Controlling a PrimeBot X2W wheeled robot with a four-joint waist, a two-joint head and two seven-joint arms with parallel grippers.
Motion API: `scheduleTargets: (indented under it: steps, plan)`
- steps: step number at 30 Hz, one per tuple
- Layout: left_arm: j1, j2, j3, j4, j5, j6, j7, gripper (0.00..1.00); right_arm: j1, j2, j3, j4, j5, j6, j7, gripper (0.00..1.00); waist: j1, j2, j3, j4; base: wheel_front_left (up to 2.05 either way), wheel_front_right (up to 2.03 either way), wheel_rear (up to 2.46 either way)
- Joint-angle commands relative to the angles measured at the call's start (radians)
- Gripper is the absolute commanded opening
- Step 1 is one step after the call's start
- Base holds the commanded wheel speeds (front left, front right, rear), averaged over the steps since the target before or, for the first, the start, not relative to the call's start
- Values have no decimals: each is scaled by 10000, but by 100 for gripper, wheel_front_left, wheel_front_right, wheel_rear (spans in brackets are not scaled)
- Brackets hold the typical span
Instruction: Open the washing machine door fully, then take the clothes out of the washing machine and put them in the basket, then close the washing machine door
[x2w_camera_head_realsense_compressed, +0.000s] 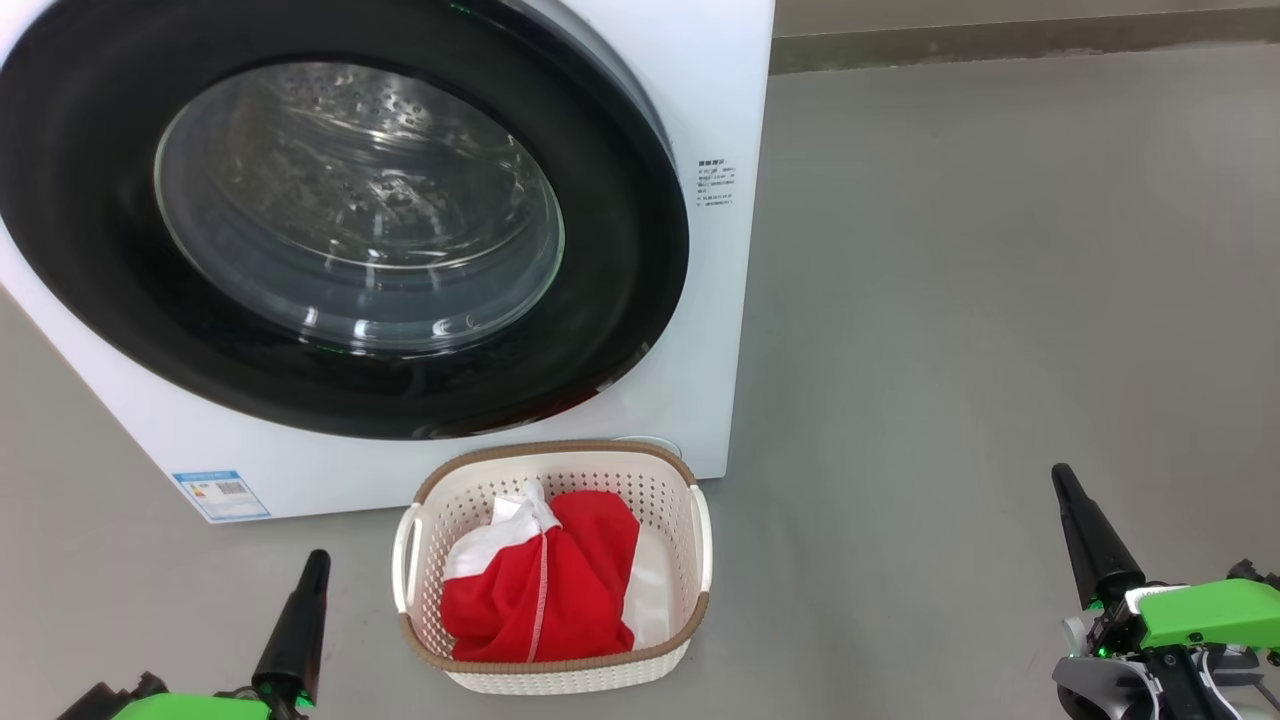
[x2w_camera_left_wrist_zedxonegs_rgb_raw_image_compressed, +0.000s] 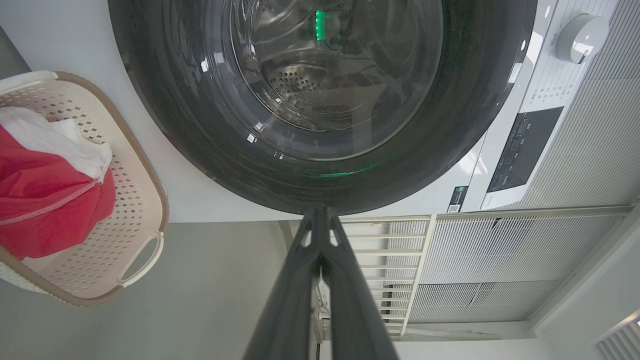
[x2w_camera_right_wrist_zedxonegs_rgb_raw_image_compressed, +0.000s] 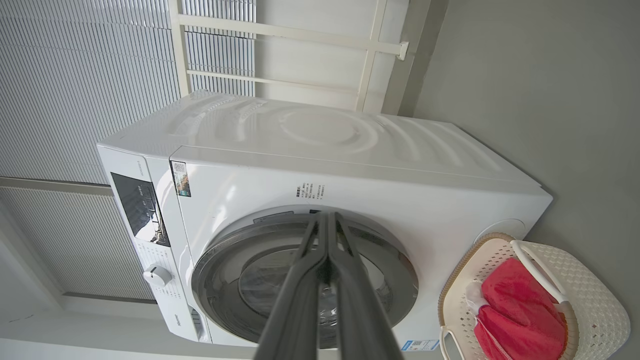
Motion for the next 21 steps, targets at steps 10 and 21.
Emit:
scheduleTargets:
  steps: [10,21]
  plan:
    - [-402,80,371,-208,-69,-69,60,0,-416,-80,152,-248,-32,-4,44,0,0,-1,0,0,0,0,0]
    - [-402,77,376,-207,-65,-69,64,0,-418,-65,130,-247,-50,-4,62,0,0,-1,0,0,0,0,0]
